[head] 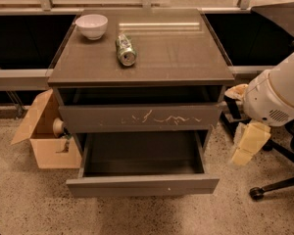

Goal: Close middle drawer

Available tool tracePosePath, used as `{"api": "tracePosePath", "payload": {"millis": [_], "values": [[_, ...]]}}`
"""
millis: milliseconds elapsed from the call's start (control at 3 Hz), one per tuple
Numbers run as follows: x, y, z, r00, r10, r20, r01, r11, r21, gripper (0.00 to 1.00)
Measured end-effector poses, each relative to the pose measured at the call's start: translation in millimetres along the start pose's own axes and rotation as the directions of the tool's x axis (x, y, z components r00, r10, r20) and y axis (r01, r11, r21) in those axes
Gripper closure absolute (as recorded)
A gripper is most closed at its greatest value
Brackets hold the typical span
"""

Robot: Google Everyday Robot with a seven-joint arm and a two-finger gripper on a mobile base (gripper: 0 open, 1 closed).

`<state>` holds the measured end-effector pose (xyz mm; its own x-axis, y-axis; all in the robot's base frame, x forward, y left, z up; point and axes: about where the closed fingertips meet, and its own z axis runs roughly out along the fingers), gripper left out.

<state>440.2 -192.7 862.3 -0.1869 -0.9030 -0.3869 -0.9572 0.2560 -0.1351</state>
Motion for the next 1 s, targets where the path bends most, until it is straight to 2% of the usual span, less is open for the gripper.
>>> {"api": "tracePosePath", "payload": {"millis": [333,667,1000], "values": [[2.2,0.7,27.8,1.0,-0.025,0.002,0.025,0.9997,-0.002,0.0],[3.4,0.7,62.4,0.998,-0.057,0.032,0.058,0.9983,-0.01,0.0],[5.8,9.4,120.1,0.991,-0.102,0.081,0.107,0.9924,-0.062,0.0]]}}
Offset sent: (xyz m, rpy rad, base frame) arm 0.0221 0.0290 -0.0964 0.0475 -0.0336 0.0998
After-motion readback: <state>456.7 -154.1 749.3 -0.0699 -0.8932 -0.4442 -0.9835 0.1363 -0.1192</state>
